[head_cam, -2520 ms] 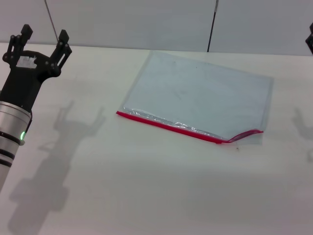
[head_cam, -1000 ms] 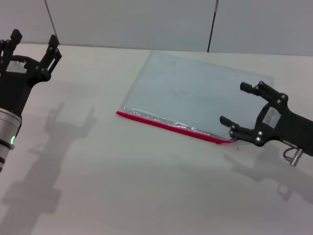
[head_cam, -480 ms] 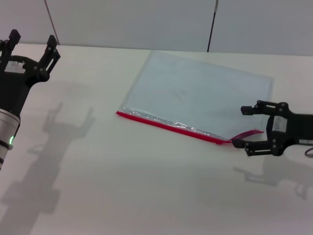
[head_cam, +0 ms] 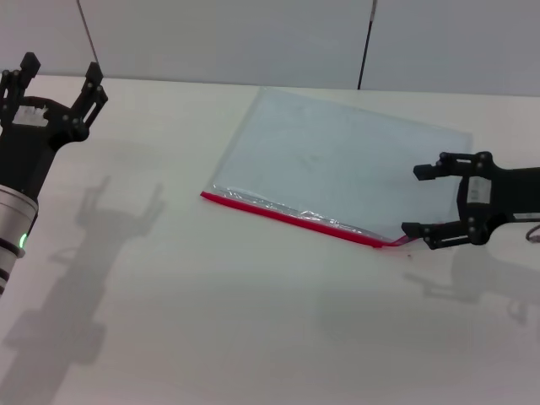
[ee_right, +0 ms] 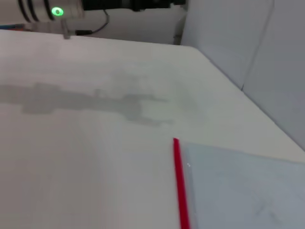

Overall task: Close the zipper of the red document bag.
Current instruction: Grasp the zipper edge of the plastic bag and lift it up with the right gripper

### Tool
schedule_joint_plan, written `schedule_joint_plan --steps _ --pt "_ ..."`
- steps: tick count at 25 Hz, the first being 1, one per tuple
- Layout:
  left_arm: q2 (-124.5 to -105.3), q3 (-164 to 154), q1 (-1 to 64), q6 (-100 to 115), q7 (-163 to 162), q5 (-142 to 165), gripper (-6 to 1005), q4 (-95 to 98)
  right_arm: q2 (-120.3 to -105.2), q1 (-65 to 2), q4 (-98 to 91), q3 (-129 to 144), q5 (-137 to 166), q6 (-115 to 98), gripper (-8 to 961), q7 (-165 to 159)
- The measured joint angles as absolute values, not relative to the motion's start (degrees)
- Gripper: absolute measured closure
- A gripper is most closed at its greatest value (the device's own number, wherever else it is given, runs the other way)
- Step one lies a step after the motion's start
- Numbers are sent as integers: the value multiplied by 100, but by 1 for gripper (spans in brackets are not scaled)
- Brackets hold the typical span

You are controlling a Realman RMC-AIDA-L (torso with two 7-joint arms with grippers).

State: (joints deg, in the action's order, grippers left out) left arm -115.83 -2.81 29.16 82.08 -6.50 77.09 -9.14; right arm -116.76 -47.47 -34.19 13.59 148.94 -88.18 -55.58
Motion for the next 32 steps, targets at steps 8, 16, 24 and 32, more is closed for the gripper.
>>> schedule_joint_plan --steps 8,16,24,32 --pt "-11587 -281 2924 8200 -651 7713 135 -914 -11745 -4896 -3366 1737 14676 -8691 70 -5746" --pt "-11584 -281 2925 8200 -651 7711 135 -914 -11754 -4828 -3407 1991 13855 -8530 72 -5360" --pt "-11584 -281 2920 8200 -651 7706 136 -914 -11759 -4650 -3355 2229 13164 -8932 71 -4560" --pt "-11575 -282 2918 8200 -650 7708 136 -914 -11785 -4538 -3084 2358 12812 -8997 72 -3458"
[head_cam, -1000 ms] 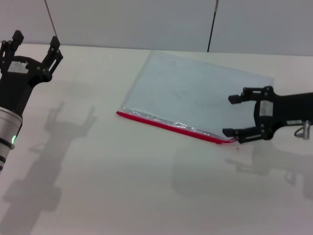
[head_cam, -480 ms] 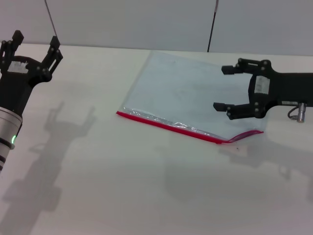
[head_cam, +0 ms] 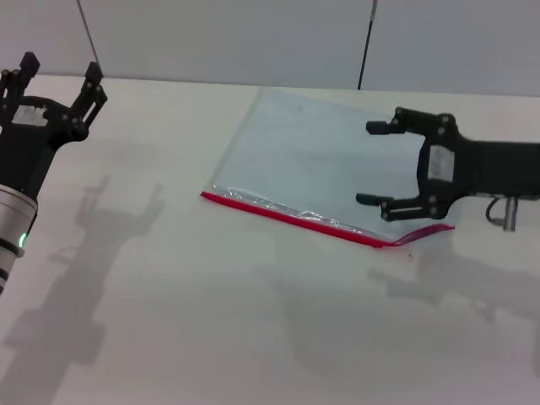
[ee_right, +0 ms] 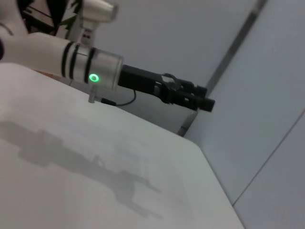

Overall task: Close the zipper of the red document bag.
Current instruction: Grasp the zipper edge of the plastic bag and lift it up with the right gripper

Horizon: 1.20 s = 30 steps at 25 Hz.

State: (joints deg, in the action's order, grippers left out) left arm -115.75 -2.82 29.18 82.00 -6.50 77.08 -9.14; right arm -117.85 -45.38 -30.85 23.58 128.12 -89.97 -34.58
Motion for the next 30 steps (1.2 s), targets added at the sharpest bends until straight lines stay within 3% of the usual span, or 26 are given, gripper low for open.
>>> schedule_joint_plan --steps 30 --pt "-11557 -281 2902 8191 -651 7698 136 -914 -11726 -4021 -3234 3322 12999 -8176 75 -2785"
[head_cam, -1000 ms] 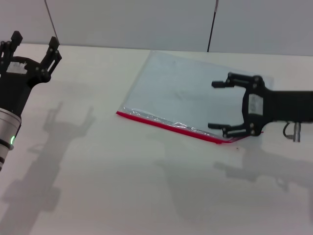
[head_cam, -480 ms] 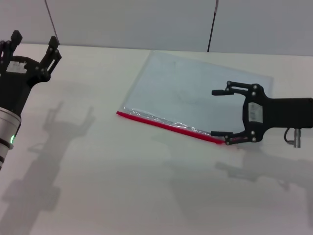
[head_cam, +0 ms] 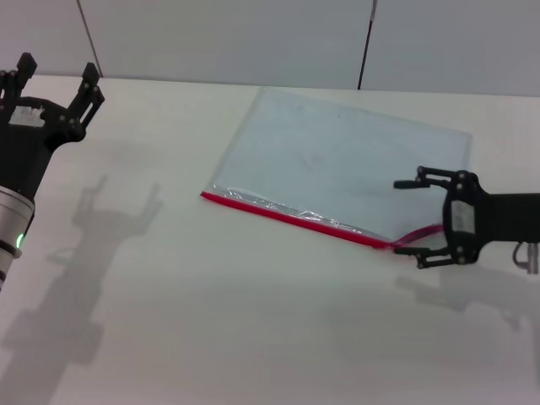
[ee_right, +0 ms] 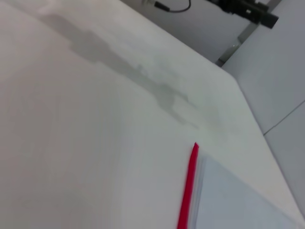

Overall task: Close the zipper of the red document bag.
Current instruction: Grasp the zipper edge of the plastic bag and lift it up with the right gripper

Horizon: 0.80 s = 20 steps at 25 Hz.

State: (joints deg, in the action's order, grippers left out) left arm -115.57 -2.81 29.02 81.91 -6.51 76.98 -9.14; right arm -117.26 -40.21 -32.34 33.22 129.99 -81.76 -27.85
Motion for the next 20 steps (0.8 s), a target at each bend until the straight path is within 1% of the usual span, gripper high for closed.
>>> schedule_joint_plan --steps 6,20 --pt "-11557 -281 2892 8191 -651 7699 136 -902 -11706 -3834 -3505 3331 13197 -8021 76 -3027" --pt "-11557 -281 2907 8192 -650 7699 137 -896 -11741 -3850 -3463 3698 13220 -7275 123 -3085"
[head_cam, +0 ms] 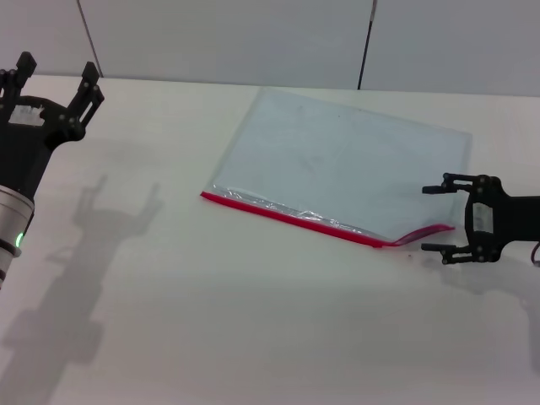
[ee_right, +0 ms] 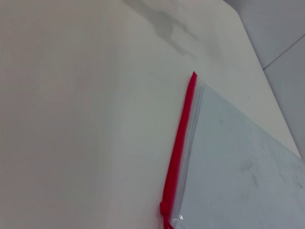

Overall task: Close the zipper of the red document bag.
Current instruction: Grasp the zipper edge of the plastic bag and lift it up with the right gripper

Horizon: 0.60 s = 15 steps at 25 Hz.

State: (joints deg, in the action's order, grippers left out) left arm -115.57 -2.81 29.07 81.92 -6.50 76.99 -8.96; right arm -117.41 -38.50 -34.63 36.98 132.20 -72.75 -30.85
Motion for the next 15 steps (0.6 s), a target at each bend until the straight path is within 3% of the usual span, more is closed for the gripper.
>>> schedule_joint_plan --steps 15 --pt "-11557 -281 2912 8192 -650 7699 137 -896 -11742 -3877 -3521 4802 13180 -6455 155 -3945"
